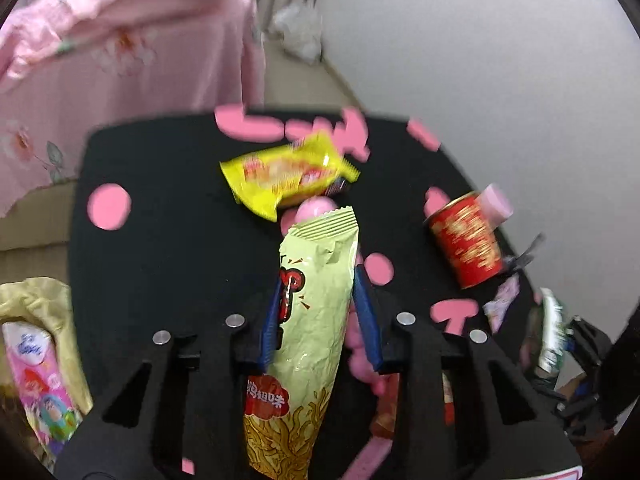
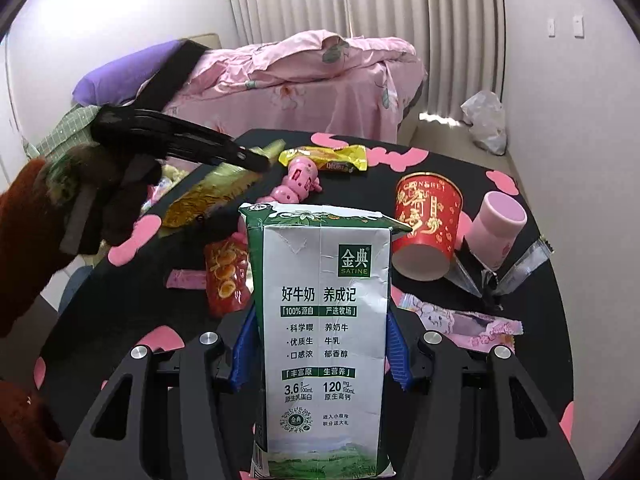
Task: Collect trash
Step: 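Grasp the gold chip bag with the left tool while the right tool holds the milk carton, then carry the gold chip bag and milk carton over the yellow trash bag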
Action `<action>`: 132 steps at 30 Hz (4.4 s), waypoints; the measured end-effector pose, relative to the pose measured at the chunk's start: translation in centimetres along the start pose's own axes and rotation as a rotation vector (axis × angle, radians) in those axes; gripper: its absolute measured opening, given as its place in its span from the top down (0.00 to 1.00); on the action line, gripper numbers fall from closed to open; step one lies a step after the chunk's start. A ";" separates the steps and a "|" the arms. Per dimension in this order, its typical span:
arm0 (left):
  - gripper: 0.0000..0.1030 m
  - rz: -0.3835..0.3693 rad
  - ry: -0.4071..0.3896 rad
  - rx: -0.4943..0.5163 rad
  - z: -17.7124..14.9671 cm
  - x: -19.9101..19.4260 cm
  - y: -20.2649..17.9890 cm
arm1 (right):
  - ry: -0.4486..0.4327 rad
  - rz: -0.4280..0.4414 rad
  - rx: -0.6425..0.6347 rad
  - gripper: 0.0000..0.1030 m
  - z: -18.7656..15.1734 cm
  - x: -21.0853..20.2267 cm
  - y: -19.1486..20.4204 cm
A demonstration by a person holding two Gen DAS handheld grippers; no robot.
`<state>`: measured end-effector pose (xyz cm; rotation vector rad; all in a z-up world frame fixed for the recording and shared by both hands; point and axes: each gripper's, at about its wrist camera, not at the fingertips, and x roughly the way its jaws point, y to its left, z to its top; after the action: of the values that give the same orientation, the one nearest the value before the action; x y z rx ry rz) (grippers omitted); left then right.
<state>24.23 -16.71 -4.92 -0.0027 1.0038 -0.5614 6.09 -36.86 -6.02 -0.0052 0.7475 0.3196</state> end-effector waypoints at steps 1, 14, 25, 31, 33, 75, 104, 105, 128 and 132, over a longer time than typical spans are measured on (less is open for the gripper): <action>0.69 0.006 -0.064 0.004 -0.6 -1.9 -0.4 | -0.004 0.003 0.001 0.51 0.1 0.1 0.1; 0.68 0.098 -0.420 -0.088 -5.8 -13.4 1.9 | -0.128 0.051 -0.047 0.51 5.0 -0.9 3.8; 0.68 -0.027 -0.410 -0.228 -10.7 -13.8 3.1 | 0.096 0.051 -0.052 0.51 3.1 2.6 5.6; 0.68 -0.041 -0.387 -0.239 -11.3 -13.1 3.1 | 0.237 0.050 -0.083 0.43 1.4 4.5 5.8; 0.68 -0.037 -0.386 -0.228 -11.3 -13.2 3.1 | 0.259 0.067 -0.093 0.43 1.5 5.0 6.1; 0.50 0.090 -0.354 -0.200 -18.0 -18.6 8.1 | -0.137 0.127 -0.106 0.46 7.6 -2.9 7.1; 0.71 0.237 -0.447 -0.227 -14.9 -21.1 11.1 | -0.221 0.223 -0.127 0.46 9.5 -2.4 9.4; 0.71 0.262 -0.495 -0.239 -14.7 -22.2 11.4 | -0.228 0.249 -0.127 0.46 10.4 -1.9 10.1; 0.71 0.322 -0.489 -0.591 -17.9 -15.1 22.2 | 0.182 0.533 -0.126 0.47 16.6 23.6 25.9; 0.71 0.333 -0.479 -0.602 -18.2 -15.3 22.3 | 0.195 0.540 -0.141 0.47 16.5 24.4 27.0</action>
<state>13.40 13.81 -8.40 -0.4759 0.6499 0.0658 26.14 -2.30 -7.25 0.0334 0.9133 0.8965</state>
